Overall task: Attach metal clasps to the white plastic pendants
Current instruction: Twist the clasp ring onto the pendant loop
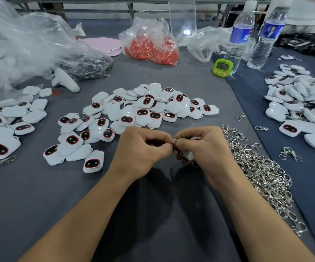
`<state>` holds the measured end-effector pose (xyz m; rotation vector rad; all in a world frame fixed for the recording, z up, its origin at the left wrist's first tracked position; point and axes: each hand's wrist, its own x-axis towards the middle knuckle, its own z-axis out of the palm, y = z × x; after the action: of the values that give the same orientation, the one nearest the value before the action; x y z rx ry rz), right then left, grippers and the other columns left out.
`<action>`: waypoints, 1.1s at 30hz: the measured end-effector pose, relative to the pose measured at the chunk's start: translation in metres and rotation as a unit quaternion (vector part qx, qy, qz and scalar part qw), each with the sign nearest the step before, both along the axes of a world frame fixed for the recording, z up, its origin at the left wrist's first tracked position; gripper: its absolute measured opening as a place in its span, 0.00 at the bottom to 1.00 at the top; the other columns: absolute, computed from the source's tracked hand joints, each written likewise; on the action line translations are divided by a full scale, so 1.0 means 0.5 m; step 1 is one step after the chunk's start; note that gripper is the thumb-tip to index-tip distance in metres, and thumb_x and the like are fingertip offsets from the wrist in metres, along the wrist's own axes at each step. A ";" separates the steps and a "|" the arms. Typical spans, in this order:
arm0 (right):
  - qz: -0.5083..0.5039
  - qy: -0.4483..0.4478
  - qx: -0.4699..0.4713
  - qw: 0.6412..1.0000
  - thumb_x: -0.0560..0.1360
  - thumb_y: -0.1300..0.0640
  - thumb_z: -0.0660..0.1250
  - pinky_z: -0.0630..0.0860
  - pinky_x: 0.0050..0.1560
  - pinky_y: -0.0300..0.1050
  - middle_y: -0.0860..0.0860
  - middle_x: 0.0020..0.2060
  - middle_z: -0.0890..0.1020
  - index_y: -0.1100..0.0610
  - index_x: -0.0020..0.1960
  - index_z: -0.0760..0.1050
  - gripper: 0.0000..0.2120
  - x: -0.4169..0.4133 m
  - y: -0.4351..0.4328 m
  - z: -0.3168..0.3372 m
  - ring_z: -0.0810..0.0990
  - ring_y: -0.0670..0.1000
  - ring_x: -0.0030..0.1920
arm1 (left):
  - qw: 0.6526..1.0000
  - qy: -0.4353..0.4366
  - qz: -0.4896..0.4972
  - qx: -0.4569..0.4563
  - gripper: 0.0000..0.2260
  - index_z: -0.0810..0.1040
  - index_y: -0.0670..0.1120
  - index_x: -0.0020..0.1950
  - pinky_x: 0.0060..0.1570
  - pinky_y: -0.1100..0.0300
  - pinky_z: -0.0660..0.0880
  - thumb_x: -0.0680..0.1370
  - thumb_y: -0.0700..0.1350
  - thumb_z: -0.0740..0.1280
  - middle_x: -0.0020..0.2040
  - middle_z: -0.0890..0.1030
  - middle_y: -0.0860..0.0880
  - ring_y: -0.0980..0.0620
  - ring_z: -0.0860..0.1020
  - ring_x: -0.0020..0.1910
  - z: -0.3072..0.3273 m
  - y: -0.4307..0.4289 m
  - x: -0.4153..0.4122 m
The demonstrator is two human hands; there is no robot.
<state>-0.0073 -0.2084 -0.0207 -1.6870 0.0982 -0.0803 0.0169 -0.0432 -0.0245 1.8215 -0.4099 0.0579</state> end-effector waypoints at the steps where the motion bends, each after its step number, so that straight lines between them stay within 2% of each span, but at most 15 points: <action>1: 0.000 0.002 -0.003 1.000 0.69 0.67 0.72 0.77 0.32 0.47 0.58 0.30 0.82 0.57 0.36 0.85 0.08 0.000 0.000 -0.001 0.80 0.54 0.30 | 1.000 -0.001 -0.003 0.004 0.05 0.87 0.52 0.39 0.30 0.68 0.69 0.67 0.41 0.75 0.30 0.83 0.52 0.60 0.74 0.28 0.001 0.003 -0.001; 4: 0.003 0.011 -0.014 1.000 0.69 0.64 0.72 0.79 0.34 0.49 0.60 0.31 0.83 0.57 0.37 0.85 0.05 -0.001 0.004 -0.001 0.81 0.55 0.30 | 0.999 -0.011 -0.007 0.031 0.09 0.87 0.53 0.39 0.31 0.69 0.71 0.68 0.38 0.74 0.31 0.83 0.54 0.61 0.76 0.29 0.003 0.008 -0.001; 7: 0.014 0.011 -0.024 1.000 0.68 0.59 0.71 0.80 0.35 0.48 0.60 0.33 0.84 0.55 0.39 0.85 0.04 -0.002 0.009 0.002 0.83 0.54 0.32 | 0.999 -0.012 0.014 0.032 0.07 0.86 0.54 0.38 0.33 0.67 0.75 0.67 0.41 0.74 0.32 0.84 0.54 0.60 0.79 0.31 0.007 0.007 0.000; 10: -0.009 -0.004 -0.055 0.998 0.66 0.59 0.68 0.84 0.43 0.56 0.54 0.37 0.86 0.51 0.44 0.86 0.11 -0.004 0.011 0.000 0.86 0.57 0.38 | 0.994 -0.020 0.096 0.041 0.05 0.86 0.55 0.36 0.33 0.65 0.77 0.65 0.45 0.73 0.31 0.83 0.56 0.60 0.79 0.31 0.009 0.006 -0.001; 12: -0.019 -0.023 -0.068 0.997 0.68 0.65 0.65 0.84 0.52 0.59 0.50 0.42 0.87 0.49 0.49 0.84 0.17 -0.001 0.008 -0.004 0.87 0.55 0.43 | 0.979 -0.063 0.169 0.094 0.02 0.85 0.53 0.35 0.33 0.62 0.77 0.66 0.47 0.72 0.30 0.82 0.58 0.58 0.80 0.32 0.009 0.013 -0.002; 14: -0.015 -0.043 -0.058 0.997 0.70 0.73 0.60 0.85 0.50 0.51 0.49 0.46 0.86 0.48 0.53 0.83 0.25 0.002 0.005 -0.008 0.86 0.47 0.43 | 0.936 -0.157 0.238 0.206 0.03 0.82 0.52 0.35 0.29 0.61 0.71 0.68 0.47 0.71 0.29 0.80 0.57 0.55 0.78 0.31 0.012 0.027 -0.003; 16: -0.004 -0.076 -0.067 0.995 0.70 0.77 0.57 0.78 0.41 0.35 0.45 0.48 0.86 0.47 0.55 0.83 0.31 0.002 0.007 -0.003 0.83 0.40 0.43 | 0.860 -0.255 0.298 0.328 0.04 0.80 0.51 0.34 0.26 0.62 0.58 0.70 0.46 0.69 0.28 0.76 0.55 0.54 0.72 0.28 0.019 0.040 -0.003; 17: -0.002 -0.092 -0.074 0.993 0.69 0.78 0.56 0.74 0.41 0.32 0.44 0.48 0.86 0.47 0.55 0.83 0.32 0.002 0.010 0.000 0.82 0.39 0.45 | 0.831 -0.284 0.305 0.368 0.05 0.80 0.51 0.35 0.27 0.62 0.53 0.71 0.46 0.70 0.28 0.75 0.54 0.53 0.71 0.28 0.023 0.042 -0.002; 19: -0.004 -0.114 -0.086 0.990 0.70 0.78 0.57 0.72 0.43 0.30 0.44 0.48 0.86 0.49 0.56 0.84 0.31 0.004 0.012 0.001 0.82 0.39 0.47 | 0.808 -0.302 0.280 0.421 0.05 0.81 0.50 0.34 0.30 0.60 0.52 0.70 0.47 0.72 0.28 0.76 0.53 0.51 0.71 0.28 0.023 0.035 -0.002; 22: -0.024 -0.105 -0.121 0.987 0.73 0.73 0.67 0.77 0.46 0.34 0.43 0.47 0.85 0.46 0.58 0.83 0.25 0.006 0.007 -0.009 0.82 0.41 0.43 | 0.819 -0.244 0.197 0.480 0.06 0.83 0.52 0.38 0.31 0.60 0.56 0.71 0.53 0.73 0.33 0.81 0.51 0.48 0.79 0.34 0.000 0.009 -0.009; 25: -0.048 -0.052 -0.146 0.987 0.70 0.60 0.77 0.82 0.39 0.43 0.42 0.42 0.85 0.42 0.56 0.82 0.19 0.003 0.011 -0.019 0.82 0.43 0.33 | 0.870 -0.155 0.176 0.434 0.07 0.83 0.57 0.44 0.33 0.58 0.61 0.72 0.58 0.70 0.38 0.83 0.53 0.48 0.79 0.40 -0.004 0.011 -0.004; 27: -0.061 -0.050 -0.165 0.983 0.69 0.56 0.78 0.79 0.36 0.40 0.42 0.39 0.85 0.42 0.53 0.82 0.15 0.003 0.015 -0.023 0.79 0.42 0.28 | 0.904 -0.104 0.139 0.391 0.06 0.85 0.58 0.46 0.38 0.57 0.70 0.71 0.57 0.72 0.39 0.83 0.54 0.50 0.79 0.41 -0.005 0.021 0.005; 29: -0.064 -0.050 -0.178 0.981 0.71 0.57 0.77 0.75 0.35 0.32 0.40 0.36 0.84 0.41 0.51 0.82 0.13 0.005 0.017 -0.023 0.79 0.41 0.29 | 0.930 -0.060 0.095 0.351 0.07 0.86 0.58 0.47 0.43 0.55 0.76 0.71 0.54 0.74 0.40 0.84 0.54 0.52 0.79 0.42 -0.001 0.027 0.007; 33: -0.018 -0.022 -0.227 0.974 0.74 0.57 0.73 0.73 0.38 0.29 0.33 0.37 0.82 0.40 0.52 0.82 0.13 0.003 0.012 -0.019 0.80 0.38 0.34 | 0.941 -0.055 0.063 0.327 0.06 0.86 0.57 0.47 0.43 0.53 0.77 0.71 0.53 0.74 0.38 0.84 0.54 0.55 0.78 0.39 -0.002 0.028 0.004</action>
<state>-0.0056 -0.2025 -0.0301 -2.1389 0.0821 -0.1777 0.0191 -0.0294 -0.0253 2.5108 -0.4197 0.1222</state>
